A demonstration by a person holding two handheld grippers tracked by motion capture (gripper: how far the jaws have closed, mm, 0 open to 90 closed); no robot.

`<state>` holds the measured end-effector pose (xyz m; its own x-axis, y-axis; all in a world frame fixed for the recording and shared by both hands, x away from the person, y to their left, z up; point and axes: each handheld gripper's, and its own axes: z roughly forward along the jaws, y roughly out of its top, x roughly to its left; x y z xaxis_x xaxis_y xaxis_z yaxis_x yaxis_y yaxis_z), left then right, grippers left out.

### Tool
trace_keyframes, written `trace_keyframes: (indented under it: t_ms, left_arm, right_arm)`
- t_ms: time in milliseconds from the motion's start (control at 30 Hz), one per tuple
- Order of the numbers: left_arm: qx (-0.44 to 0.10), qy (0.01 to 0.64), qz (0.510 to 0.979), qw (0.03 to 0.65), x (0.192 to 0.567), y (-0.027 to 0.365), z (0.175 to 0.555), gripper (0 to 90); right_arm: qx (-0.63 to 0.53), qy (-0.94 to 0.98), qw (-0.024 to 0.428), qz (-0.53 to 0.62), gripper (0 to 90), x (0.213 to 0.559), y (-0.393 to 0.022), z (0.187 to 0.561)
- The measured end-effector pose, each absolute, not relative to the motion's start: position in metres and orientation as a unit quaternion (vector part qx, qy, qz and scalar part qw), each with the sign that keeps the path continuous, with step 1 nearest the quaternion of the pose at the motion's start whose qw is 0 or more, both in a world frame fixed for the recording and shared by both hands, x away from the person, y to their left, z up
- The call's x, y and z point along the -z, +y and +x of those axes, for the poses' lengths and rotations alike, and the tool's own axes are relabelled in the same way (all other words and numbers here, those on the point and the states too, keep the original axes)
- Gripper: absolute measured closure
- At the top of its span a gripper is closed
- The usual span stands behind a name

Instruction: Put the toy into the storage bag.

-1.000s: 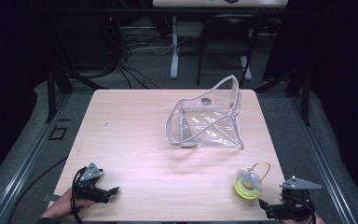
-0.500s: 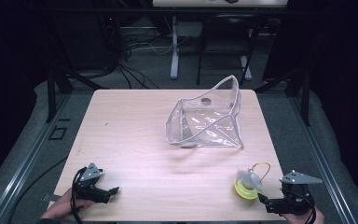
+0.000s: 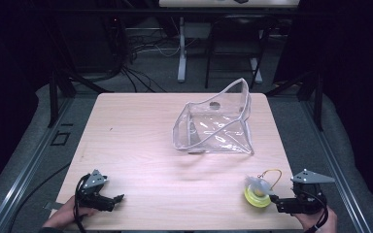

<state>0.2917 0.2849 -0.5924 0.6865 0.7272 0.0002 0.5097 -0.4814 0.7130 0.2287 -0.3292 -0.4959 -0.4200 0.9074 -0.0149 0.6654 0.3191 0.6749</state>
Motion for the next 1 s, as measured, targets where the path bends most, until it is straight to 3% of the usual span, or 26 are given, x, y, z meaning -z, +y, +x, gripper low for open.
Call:
trace_keyframes:
  t_ms: [200, 267, 433, 500, 533, 567, 633, 867, 1000]
  left_arm:
    - [-0.153, 0.365, 0.847, 0.355, 0.592, 0.285, 0.292, 0.0]
    - [-0.153, 0.366, 0.847, 0.355, 0.592, 0.285, 0.292, 0.0]
    - [-0.153, 0.365, 0.847, 0.355, 0.592, 0.285, 0.292, 0.0]
    - [-0.153, 0.365, 0.847, 0.355, 0.592, 0.285, 0.292, 0.0]
    - [-0.153, 0.366, 0.846, 0.355, 0.592, 0.285, 0.292, 0.0]
    - [-0.153, 0.366, 0.846, 0.355, 0.592, 0.285, 0.292, 0.0]
    - [-0.153, 0.365, 0.847, 0.355, 0.592, 0.285, 0.292, 0.0]
    - [-0.153, 0.366, 0.846, 0.355, 0.592, 0.285, 0.292, 0.0]
    - [-0.153, 0.365, 0.847, 0.355, 0.592, 0.285, 0.292, 0.0]
  right_arm:
    - [-0.307, 0.787, 0.216, 0.490, 7.5, 0.489, -0.326, 0.231]
    - [-0.314, 0.785, 0.226, 0.483, 13.7, 0.485, -0.324, 0.231]
    - [-0.318, 0.786, 0.235, 0.475, 19.1, 0.480, -0.321, 0.234]
    - [-0.325, 0.784, 0.239, 0.473, 24.4, 0.476, -0.320, 0.235]
    - [-0.333, 0.780, 0.242, 0.470, 31.3, 0.472, -0.319, 0.235]
    - [-0.333, 0.780, 0.242, 0.470, 31.3, 0.472, -0.319, 0.235]
    - [-0.343, 0.781, 0.249, 0.459, 45.5, 0.468, -0.316, 0.234]
    - [-0.345, 0.787, 0.251, 0.445, 64.0, 0.464, -0.311, 0.232]
    - [-0.345, 0.785, 0.256, 0.446, 68.9, 0.462, -0.311, 0.231]
